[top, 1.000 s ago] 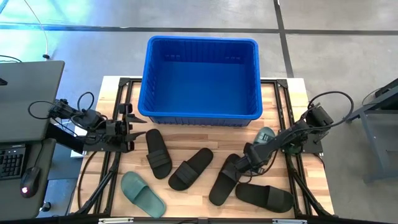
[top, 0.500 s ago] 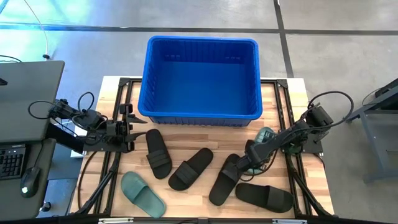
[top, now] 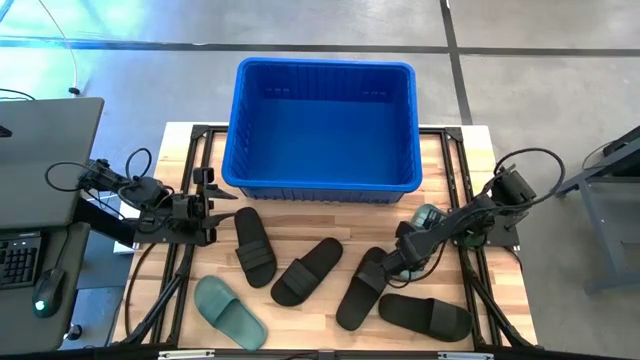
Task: Pick and place slides into bin
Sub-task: Put the top green slide into the blue container
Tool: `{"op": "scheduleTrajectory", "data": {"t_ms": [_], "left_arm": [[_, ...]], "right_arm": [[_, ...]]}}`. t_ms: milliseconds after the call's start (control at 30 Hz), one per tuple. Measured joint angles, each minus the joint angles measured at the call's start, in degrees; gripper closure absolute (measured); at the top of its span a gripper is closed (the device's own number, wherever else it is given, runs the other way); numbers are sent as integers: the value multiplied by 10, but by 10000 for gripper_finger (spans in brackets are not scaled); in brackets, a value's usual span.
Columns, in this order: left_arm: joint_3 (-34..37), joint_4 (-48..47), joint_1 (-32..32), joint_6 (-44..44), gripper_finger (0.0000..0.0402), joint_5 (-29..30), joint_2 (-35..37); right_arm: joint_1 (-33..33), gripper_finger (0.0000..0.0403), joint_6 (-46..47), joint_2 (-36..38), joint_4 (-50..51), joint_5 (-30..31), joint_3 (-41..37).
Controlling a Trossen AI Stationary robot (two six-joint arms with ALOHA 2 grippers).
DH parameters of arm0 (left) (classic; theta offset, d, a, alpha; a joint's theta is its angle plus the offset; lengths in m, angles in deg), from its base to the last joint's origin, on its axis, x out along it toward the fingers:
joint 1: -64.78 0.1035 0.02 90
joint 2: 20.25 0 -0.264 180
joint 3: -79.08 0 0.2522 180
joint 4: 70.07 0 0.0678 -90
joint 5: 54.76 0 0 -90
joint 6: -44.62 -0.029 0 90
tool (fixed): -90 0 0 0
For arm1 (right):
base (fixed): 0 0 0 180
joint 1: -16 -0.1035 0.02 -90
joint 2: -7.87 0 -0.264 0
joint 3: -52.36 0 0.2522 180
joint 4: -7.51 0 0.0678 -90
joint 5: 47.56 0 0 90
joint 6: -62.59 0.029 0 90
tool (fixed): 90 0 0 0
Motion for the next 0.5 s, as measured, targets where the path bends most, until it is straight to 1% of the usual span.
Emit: {"op": "scheduleTrajectory", "data": {"t_ms": [167, 367, 433, 500], "left_arm": [[0, 1, 0, 0, 240, 0, 0], [0, 2, 0, 4, 240, 0, 0], [0, 2, 0, 4, 241, 0, 0], [0, 2, 0, 4, 241, 0, 0]], "right_arm": [[2, 222, 53, 0, 1, 15, -43], [3, 223, 77, 0, -4, 44, -69], [3, 230, 74, 0, -17, 52, -77], [3, 249, 73, 0, -29, 53, -85]]}}
